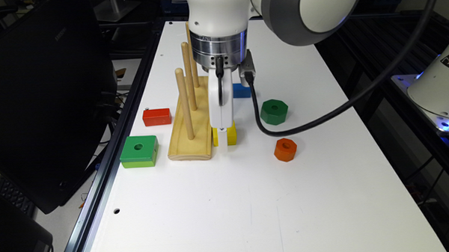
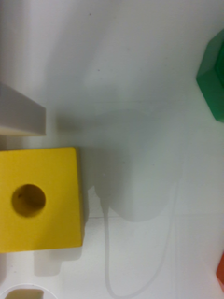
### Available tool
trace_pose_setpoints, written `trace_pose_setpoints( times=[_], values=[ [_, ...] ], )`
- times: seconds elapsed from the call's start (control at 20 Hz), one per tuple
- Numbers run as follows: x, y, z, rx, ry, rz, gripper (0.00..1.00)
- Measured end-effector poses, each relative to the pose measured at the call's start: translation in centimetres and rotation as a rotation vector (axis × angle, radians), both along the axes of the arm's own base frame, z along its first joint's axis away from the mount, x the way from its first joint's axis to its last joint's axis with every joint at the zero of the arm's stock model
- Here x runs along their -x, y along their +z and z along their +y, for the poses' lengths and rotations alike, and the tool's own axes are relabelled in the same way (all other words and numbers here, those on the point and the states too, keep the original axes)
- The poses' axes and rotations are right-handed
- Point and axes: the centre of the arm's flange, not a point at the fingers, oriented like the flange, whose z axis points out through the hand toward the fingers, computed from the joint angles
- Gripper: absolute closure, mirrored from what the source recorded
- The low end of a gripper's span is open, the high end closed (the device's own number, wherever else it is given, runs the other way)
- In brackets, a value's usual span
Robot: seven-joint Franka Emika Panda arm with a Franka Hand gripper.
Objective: Pick up yellow block.
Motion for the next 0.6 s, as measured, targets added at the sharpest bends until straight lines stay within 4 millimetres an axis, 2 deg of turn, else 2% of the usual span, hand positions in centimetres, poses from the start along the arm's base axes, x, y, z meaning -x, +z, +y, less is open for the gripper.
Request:
trace_pose_setpoints(
  times=[0.35, 0.6],
  values=[
    [-0.3, 0.2, 0.0, -0.001, -0.001, -0.006, 0.00],
    [-0.2, -1.7, 0.0, -0.004, -0.001, -0.013, 0.00]
  ],
)
